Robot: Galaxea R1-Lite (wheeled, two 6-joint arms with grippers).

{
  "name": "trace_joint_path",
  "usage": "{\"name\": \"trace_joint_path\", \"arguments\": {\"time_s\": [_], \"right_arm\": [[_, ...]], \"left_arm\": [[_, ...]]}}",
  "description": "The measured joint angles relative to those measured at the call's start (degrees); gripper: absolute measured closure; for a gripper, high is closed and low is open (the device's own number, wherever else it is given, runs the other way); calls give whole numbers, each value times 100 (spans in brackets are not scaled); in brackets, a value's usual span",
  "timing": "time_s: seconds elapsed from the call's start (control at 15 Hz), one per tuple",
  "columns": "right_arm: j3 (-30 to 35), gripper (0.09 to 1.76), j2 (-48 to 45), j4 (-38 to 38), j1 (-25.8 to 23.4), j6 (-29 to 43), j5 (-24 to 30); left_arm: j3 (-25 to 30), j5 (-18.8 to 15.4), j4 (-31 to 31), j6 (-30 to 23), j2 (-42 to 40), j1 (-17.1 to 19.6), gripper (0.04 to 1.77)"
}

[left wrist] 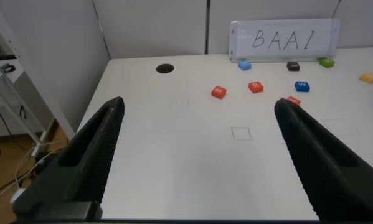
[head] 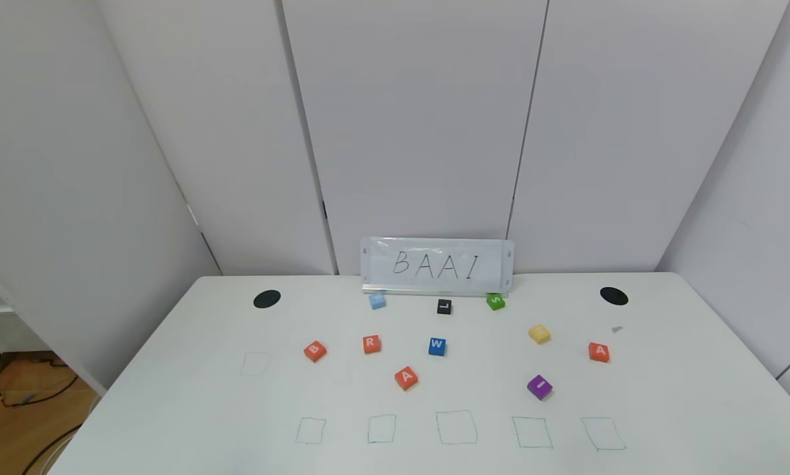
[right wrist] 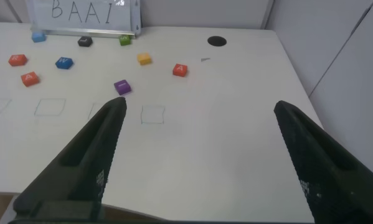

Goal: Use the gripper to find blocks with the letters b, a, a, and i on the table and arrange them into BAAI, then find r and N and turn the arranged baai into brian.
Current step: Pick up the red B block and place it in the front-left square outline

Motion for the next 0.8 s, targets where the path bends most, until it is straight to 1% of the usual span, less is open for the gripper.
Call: {"name": "trace_joint_path", "arguments": {"time_s": [0.13, 0.33, 0.67, 0.8], "right_arm": [[-302, 14, 594, -405, 4, -5, -10], [-650, 14, 1569, -783, -5, -10, -2], [-1391, 14, 2903, -864, 34, -11, 29], [-1640, 14, 3302, -878, 55, -16, 33]], "left_arm": [[-557, -26, -20, -4, 518, -51, 9], [-1124, -30, -205, 10, 1419, -115, 9], [-1604, -13, -319, -37, 2695, -134, 9], [-1766, 0, -328, -55, 3100, -135, 9]]}}
